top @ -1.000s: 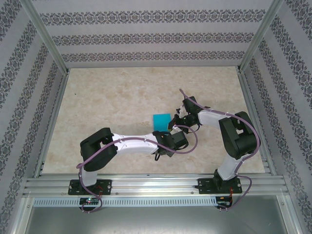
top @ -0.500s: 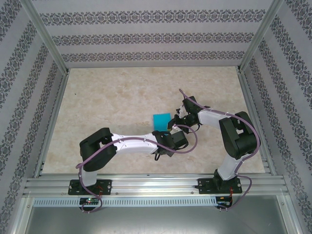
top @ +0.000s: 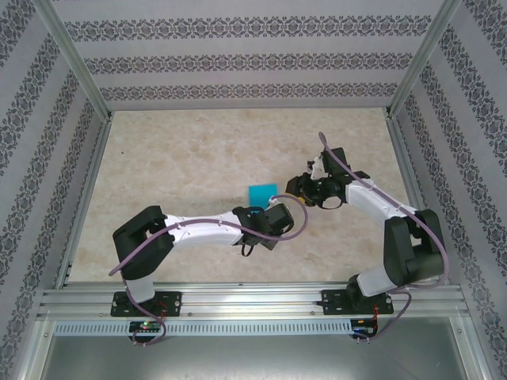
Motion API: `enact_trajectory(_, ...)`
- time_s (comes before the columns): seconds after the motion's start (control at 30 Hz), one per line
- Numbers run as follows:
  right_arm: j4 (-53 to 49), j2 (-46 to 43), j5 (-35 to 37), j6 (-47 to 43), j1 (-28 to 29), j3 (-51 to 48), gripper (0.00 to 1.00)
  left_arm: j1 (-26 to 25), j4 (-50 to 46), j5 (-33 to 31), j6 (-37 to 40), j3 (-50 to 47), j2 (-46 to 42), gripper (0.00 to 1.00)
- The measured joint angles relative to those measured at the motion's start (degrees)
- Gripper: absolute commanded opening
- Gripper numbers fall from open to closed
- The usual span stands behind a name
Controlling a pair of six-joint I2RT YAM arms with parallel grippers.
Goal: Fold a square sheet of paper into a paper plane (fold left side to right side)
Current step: Fold the triangle a second time at the center of the table.
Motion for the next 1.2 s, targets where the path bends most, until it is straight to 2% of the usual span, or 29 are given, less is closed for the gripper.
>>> enact_trajectory(0.33,0.3,-5.0,0.5,-0.5,-0.5,-8.9,0.25,3.7,7.0,8.6,-1.2,-4.6,-2.9,0.13)
enact_trajectory(0.47,0.9,-6.4,0.4,-0.6,-0.4,-12.4,0.21,4.8,8.2,10.5,-1.4,-5.3,-3.2,0.13)
enact_trajectory(0.57,1.7,-6.9,0.3,-0.5,0.0,-14.3,0.13,5.2,9.1,11.7,-1.6,-5.8,-3.4,0.13)
enact_trajectory(0.67,2.9,-6.9,0.3,-0.1,1.4,-15.5,0.09,5.6,10.2,13.2,-2.0,-6.5,-3.6,0.14)
enact_trajectory(0.97,7.3,-3.8,0.4,1.8,8.3,-16.0,0.07,7.1,11.8,17.2,-2.5,-8.0,-4.2,0.16)
enact_trajectory(1.2,9.1,-1.8,1.3,3.0,10.9,-16.0,0.07,8.2,12.0,19.2,-2.4,-8.6,-5.2,0.14)
